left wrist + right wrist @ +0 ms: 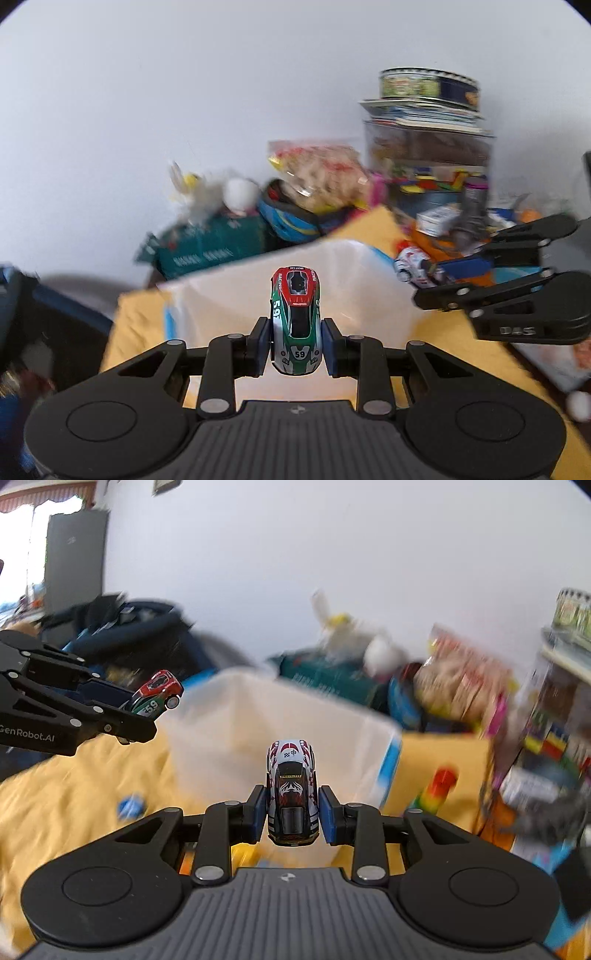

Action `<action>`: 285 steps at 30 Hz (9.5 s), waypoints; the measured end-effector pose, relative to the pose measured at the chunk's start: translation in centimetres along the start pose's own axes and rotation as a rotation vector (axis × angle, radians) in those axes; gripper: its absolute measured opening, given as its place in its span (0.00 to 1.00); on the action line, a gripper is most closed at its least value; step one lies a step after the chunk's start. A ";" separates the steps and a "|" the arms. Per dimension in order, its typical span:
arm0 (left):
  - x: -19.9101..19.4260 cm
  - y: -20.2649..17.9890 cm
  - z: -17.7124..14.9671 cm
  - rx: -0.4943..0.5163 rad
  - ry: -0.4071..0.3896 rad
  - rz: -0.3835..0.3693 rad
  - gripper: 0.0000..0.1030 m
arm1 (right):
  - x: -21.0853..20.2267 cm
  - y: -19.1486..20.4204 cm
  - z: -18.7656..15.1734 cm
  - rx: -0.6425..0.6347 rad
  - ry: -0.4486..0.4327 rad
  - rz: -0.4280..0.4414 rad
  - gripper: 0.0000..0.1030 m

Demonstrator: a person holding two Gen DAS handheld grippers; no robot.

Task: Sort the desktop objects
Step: 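Carry both cars over the white bin and open both tools, then grasp the beige toy figure with left tool while right grasps teal figure, then carry both figures over the white bin and open both tools, then grasp the red long brick with left tool while right grasps green square brick, then carry both bricks over the white bin and open both tools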

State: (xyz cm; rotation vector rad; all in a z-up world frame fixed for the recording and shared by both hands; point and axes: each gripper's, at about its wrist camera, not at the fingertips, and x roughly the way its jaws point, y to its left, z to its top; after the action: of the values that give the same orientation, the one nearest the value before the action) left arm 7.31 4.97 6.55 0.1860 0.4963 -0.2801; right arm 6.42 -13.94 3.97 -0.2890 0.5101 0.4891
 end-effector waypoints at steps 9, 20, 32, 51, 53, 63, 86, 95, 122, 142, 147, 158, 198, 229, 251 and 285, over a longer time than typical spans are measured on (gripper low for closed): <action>8.9 2.6 0.5 -0.089 0.162 0.039 0.32 | 7.9 -1.0 2.7 0.020 0.044 -0.094 0.33; 4.0 2.9 -0.7 -0.173 0.093 -0.036 0.44 | 6.0 -1.0 1.5 0.085 0.029 -0.063 0.38; 0.0 -1.6 -12.4 -0.134 0.312 -0.114 0.47 | 2.3 0.9 -6.2 0.155 0.184 0.051 0.41; -2.2 -2.8 -17.4 -0.186 0.470 -0.096 0.47 | -0.2 10.0 -13.1 -0.288 0.302 0.225 0.39; -1.5 -2.5 -17.5 -0.223 0.492 -0.102 0.47 | 0.2 10.4 -13.4 -0.331 0.302 0.202 0.40; 1.4 -0.7 -16.8 -0.373 0.490 -0.140 0.44 | 1.8 9.4 -13.4 -0.308 0.362 0.211 0.34; 1.6 -3.4 -16.7 -0.217 0.519 -0.110 0.46 | 3.3 1.1 -10.0 -0.302 0.286 0.077 0.45; 1.6 -3.5 -16.7 -0.202 0.517 -0.113 0.46 | 8.3 1.7 -10.5 -0.649 0.381 0.318 0.40; -0.7 -2.8 -12.9 -0.129 0.412 -0.133 0.30 | 3.3 0.6 -11.5 -0.009 0.460 0.143 0.28; 6.4 3.0 2.4 -0.114 0.130 0.016 0.30 | 5.4 0.9 4.8 0.002 0.102 0.006 0.28; 10.6 3.7 1.1 -0.138 0.219 0.046 0.32 | 9.2 0.2 5.0 0.039 0.138 -0.035 0.28; 5.9 3.6 -0.2 -0.196 0.141 -0.012 0.56 | 10.0 -0.4 3.2 0.063 0.153 -0.078 0.41; 0.1 -5.1 -17.9 -0.119 0.455 -0.154 0.63 | 3.5 4.7 -13.6 0.056 0.403 0.048 0.38; 5.9 -16.8 -12.6 0.681 0.472 -0.667 0.45 | -0.1 -0.9 -14.0 0.183 0.388 -0.005 0.42; -0.5 -5.5 -16.3 -0.164 0.494 -0.148 0.28 | 5.6 4.8 -12.3 -0.228 0.262 0.057 0.37; 0.0 -6.3 -17.5 -0.069 0.483 -0.137 0.30 | 2.7 5.5 -13.0 -0.049 0.421 0.144 0.48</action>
State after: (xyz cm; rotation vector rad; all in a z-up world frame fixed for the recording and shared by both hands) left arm -2.38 3.31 -9.22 0.1523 0.9985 -0.3529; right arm 0.56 -13.25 -9.12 -0.4067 0.9339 0.5845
